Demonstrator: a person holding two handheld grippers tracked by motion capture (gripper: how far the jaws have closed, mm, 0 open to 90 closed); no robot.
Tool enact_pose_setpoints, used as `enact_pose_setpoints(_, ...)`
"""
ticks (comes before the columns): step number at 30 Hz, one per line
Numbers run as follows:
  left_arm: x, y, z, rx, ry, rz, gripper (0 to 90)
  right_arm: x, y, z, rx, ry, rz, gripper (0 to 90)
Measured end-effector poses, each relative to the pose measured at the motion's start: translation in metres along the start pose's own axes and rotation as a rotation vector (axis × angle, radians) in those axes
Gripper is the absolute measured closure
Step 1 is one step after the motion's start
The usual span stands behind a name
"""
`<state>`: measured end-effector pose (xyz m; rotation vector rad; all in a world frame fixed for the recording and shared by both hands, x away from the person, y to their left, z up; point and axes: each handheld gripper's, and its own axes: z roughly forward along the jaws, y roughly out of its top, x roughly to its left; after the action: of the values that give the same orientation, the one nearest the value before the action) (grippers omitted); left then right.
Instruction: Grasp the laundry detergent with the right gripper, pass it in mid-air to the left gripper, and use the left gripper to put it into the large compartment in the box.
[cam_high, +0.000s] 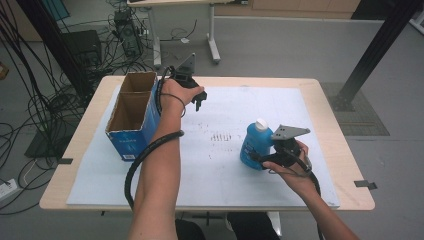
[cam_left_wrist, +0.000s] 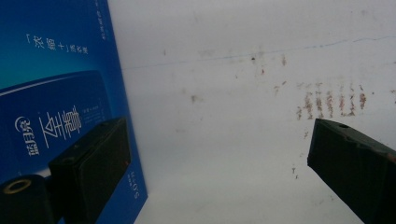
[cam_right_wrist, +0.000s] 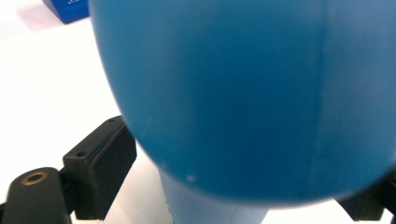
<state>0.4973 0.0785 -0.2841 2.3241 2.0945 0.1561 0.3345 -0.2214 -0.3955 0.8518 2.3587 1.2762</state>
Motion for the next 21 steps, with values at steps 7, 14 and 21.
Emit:
enact_pose_setpoints(7,0.001,0.000,0.000,0.001,-0.001,0.002,6.6,0.000,0.000,0.005,-0.003,0.012,-0.007,19.1)
enact_pose_setpoints(14,0.001,0.001,0.001,0.001,-0.009,-0.001,6.6,-0.001,0.000,0.008,-0.007,0.019,-0.005,24.8)
enact_pose_setpoints(21,0.001,0.001,0.000,0.000,-0.004,0.000,6.6,-0.002,-0.002,0.011,-0.007,0.034,-0.003,32.6)
